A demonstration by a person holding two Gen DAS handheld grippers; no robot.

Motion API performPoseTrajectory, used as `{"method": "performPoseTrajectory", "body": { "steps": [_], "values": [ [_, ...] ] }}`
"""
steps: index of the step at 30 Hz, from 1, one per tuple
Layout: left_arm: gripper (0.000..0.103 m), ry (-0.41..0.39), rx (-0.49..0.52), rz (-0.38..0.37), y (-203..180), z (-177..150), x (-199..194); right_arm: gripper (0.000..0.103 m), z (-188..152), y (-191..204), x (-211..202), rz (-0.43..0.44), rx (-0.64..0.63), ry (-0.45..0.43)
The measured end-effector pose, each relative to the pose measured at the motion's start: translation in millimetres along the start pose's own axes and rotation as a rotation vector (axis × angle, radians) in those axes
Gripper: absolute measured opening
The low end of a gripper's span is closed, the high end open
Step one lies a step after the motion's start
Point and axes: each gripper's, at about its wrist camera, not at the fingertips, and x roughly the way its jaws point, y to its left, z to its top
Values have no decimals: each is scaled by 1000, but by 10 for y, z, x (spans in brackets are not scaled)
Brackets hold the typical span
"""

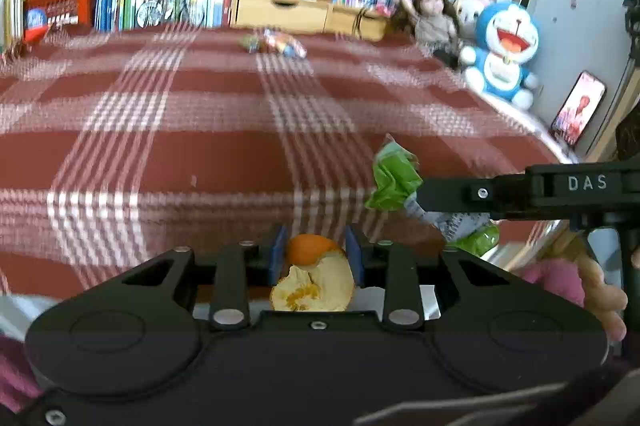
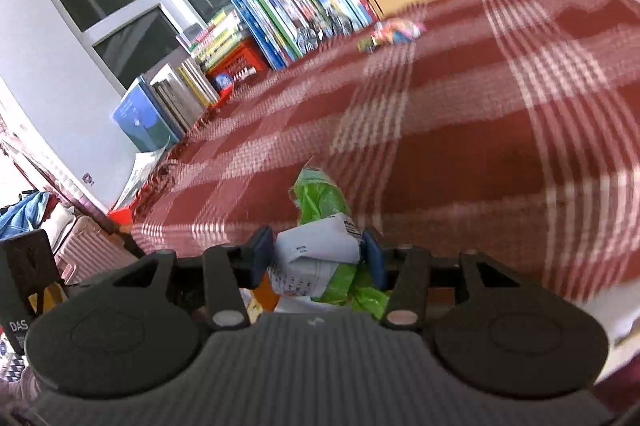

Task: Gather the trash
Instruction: 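Carry the orange peel and green-and-white wrapper down into the trash bag and release both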

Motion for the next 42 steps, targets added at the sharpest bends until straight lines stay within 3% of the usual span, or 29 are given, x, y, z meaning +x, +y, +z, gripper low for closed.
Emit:
{"method": "performPoseTrajectory", "body": {
  "steps": [10, 20, 42],
  "values": [
    [30, 176, 1, 36, 58, -462, 331, 54, -551, -277, 204, -53, 99, 132],
    [30, 307, -61, 83, 172, -769, 764, 56, -803, -524, 578, -76, 210, 209],
    [31, 344, -53, 88, 102, -898, 944, 57, -893, -525, 752, -89, 211, 252]
  ]
}}
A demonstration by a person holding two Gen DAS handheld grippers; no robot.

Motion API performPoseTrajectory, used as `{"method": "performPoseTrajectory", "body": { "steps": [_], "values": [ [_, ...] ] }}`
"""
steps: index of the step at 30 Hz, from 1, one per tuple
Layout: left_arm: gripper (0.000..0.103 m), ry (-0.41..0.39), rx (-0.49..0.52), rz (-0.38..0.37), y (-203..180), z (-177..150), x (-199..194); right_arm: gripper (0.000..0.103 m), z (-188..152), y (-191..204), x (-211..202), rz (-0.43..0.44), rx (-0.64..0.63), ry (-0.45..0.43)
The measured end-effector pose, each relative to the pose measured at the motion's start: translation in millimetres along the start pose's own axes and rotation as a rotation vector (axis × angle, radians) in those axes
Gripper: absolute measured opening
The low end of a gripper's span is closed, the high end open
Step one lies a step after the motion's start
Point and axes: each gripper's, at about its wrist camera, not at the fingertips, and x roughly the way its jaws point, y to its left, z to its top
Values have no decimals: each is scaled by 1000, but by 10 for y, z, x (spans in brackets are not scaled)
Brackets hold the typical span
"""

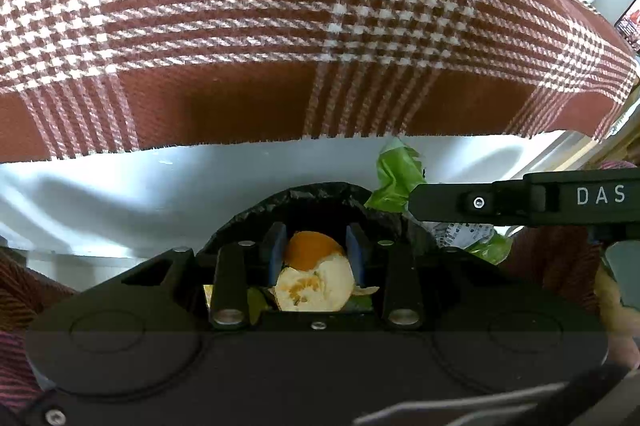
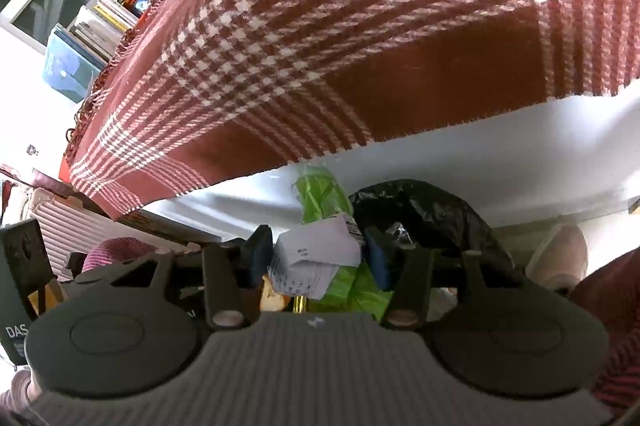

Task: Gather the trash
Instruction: 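Carry the orange peel and green-and-white wrapper down into the trash bag and release both, then raise both open grippers back above the blanket toward the remaining wrappers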

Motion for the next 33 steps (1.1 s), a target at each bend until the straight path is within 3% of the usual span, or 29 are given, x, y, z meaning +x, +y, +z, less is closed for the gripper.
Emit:
{"method": "performPoseTrajectory", "body": {
  "steps": [5, 17, 26, 33],
  "values": [
    [32, 3, 1, -1, -4, -9, 15, 69, 3, 3, 6, 3, -4, 0],
    [32, -13, 8, 4, 6, 20, -44, 74, 13, 29, -3, -1, -12, -7],
    [49, -47, 30, 19, 1, 97, -170, 74, 91, 83, -122, -18, -63, -39],
    [64, -124, 65, 9, 5, 251, -471, 77, 220, 257, -445, 1, -163, -108]
  ]
}}
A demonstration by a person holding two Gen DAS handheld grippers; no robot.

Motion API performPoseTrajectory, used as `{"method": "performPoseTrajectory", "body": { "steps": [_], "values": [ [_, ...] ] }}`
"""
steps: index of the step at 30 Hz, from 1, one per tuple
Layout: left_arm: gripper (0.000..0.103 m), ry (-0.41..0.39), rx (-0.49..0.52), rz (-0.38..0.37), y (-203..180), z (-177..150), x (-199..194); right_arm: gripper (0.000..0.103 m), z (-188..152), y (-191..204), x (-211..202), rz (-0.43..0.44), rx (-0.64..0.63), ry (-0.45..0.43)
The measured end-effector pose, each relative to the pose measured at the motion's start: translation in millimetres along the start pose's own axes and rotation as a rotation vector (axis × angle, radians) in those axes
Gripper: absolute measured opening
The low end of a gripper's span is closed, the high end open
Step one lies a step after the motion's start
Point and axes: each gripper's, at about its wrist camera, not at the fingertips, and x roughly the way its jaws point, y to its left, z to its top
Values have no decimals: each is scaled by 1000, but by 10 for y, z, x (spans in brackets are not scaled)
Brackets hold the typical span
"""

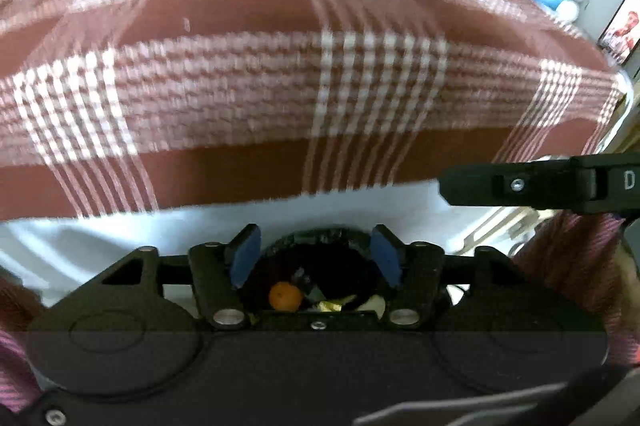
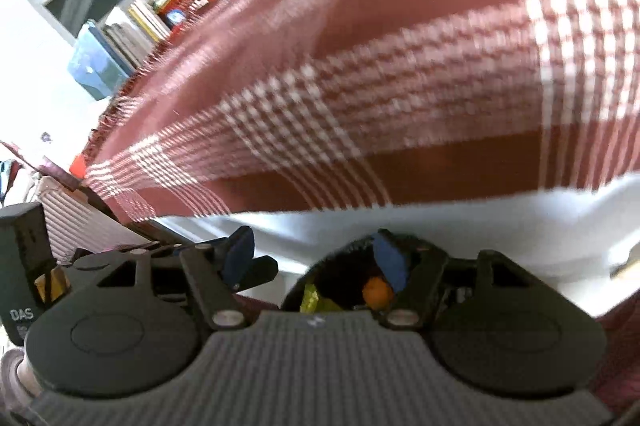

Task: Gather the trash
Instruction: 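Raise both open grippers back above the blanket toward the remaining wrappers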

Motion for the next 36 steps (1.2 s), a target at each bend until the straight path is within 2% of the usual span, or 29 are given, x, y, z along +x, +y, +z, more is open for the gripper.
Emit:
{"method": "performPoseTrajectory", "body": {
  "steps": [3, 9, 12, 19, 28, 33, 36],
  "values": [
    [74, -64, 27, -1, -6, 124, -199, 80, 117, 96, -204, 4, -49, -48],
    [81, -163, 64, 5, -35, 401, -466, 82, 387, 198, -631, 20, -72, -149],
    [81, -188, 65, 8, -29, 495, -545, 84, 488, 253, -823, 1, -102, -206],
    [82, -235, 67, 16, 18, 793, -623, 85, 790, 405, -1047, -43, -158, -279],
    [85, -322, 45, 60, 142, 1468, -630, 88, 1366, 581, -1021, -158, -300, -358],
    [86, -361, 40, 77, 196, 1865, -525, 89, 1758, 566, -878, -161, -296, -371],
    [87, -370, 22, 55, 246, 2165, -395, 89, 2037, 539, -751, -170, -292, -382]
  ]
}}
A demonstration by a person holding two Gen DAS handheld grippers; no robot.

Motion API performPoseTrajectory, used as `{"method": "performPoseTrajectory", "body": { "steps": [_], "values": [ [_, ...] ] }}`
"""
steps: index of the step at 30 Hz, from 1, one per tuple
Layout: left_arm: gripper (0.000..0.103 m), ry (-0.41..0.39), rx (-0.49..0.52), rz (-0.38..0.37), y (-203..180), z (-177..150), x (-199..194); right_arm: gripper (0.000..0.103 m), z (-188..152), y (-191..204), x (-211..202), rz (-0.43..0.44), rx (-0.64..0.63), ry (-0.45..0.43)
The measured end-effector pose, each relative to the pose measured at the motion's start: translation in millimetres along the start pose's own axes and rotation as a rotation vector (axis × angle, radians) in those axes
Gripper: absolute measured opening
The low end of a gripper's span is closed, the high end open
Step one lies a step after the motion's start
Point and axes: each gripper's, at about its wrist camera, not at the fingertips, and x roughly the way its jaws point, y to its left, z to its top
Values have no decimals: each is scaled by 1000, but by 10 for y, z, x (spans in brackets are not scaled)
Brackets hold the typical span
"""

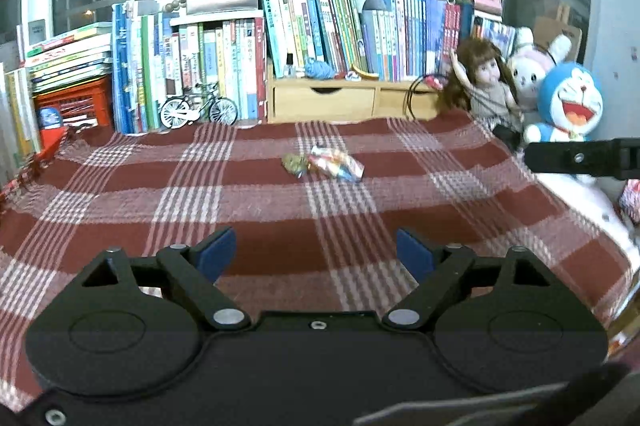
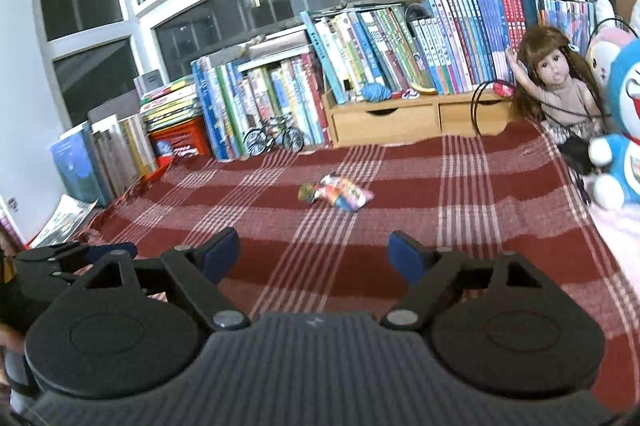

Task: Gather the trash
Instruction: 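Raise both open grippers back above the blanket toward the remaining wrappers, then grasp the gold foil wrapper with the left gripper while the right gripper grasps the colorful snack packet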

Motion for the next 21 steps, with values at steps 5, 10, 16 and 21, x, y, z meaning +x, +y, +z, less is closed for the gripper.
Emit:
{"method": "performPoseTrajectory", "body": {
  "steps": [5, 10, 16, 21],
  "values": [
    [89, -2, -75, -7, 119, 343, 551, 89, 286, -111, 472, -35, -1, 28],
    [89, 26, -147, 68, 275, 539, 1237, 89, 406, -211, 996, -77, -14, 75],
    [88, 82, -296, 125, 605, 762, 1998, 89, 299, -184, 1631, -122, -168, 127],
    [84, 144, -384, 118, 817, 836, 2573, 89, 208, -134, 2117, -111, -267, 163]
  ]
}}
